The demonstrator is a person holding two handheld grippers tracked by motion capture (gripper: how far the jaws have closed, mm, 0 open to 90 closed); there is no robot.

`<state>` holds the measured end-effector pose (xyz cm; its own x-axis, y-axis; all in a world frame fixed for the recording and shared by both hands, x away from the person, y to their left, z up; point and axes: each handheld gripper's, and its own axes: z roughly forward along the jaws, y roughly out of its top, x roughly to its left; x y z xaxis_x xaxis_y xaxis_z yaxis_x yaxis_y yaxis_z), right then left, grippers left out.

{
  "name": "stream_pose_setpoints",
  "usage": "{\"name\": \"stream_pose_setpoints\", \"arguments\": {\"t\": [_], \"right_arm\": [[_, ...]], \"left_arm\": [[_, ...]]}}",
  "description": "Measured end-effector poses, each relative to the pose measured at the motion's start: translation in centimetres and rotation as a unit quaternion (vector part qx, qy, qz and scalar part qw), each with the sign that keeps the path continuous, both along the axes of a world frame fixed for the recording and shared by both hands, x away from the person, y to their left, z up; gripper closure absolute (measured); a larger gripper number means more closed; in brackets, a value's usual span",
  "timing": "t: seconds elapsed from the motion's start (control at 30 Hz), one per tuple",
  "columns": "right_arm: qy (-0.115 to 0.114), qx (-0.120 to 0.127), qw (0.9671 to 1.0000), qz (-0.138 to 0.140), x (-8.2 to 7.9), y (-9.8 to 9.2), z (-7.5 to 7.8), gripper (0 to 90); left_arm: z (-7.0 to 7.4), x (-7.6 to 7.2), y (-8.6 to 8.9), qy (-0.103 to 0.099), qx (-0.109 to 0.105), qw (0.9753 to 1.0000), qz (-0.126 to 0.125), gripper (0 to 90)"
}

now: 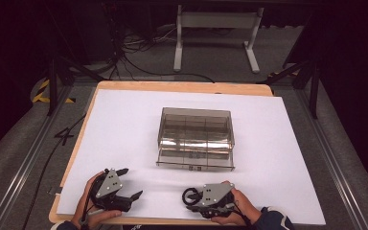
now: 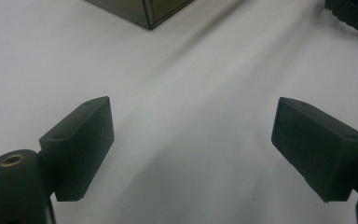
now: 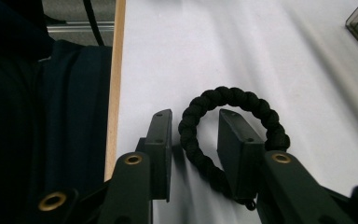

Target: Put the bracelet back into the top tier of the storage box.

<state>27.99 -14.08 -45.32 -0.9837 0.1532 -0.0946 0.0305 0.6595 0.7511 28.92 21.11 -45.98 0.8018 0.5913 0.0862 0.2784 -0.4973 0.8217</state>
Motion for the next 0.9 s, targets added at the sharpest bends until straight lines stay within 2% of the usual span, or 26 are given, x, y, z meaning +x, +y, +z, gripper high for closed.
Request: {"name": "stream_pose_setpoints", "arguments": {"t": [0.1,0.13,0.2,0.27,0.4,0.5,0.67,0.9], "right_arm": [[0.003,-0.002,1.0000,0.003,0.2,0.0,0.0,75.3],[0.003,-0.002,1.0000,0.003,0.2,0.0,0.0,75.3],[0.006,-0.004,1.0000,0.004,0.2,0.1,0.0,82.1],[0.006,-0.004,1.0000,0.003,0.1,0.1,0.0,84.0],[0.004,-0.006,1.0000,0.002,0.1,0.1,0.1,84.6],[0.004,0.006,1.0000,0.002,0.2,-0.3,0.5,85.4],[0.000,0.014,0.9999,0.002,0.0,-0.6,1.0,85.7],[-0.006,0.018,0.9998,0.004,-0.2,-0.7,1.3,85.8]], "left_arm": [[0.0,0.0,0.0,-0.001,-0.003,1.0000,0.002,13.6],[0.0,0.0,0.0,-0.001,-0.003,1.0000,0.002,13.6],[0.0,0.0,0.0,0.003,-0.008,1.0000,0.004,13.7],[0.0,0.0,0.1,0.003,-0.009,0.9999,0.004,13.8],[0.0,0.0,0.2,-0.001,-0.009,0.9999,0.004,14.4],[0.1,0.0,0.1,0.000,-0.006,1.0000,0.005,14.8],[0.0,0.1,0.2,0.010,-0.015,0.9998,0.005,14.7],[0.1,0.0,0.3,0.006,-0.019,0.9998,0.004,14.7]]}}
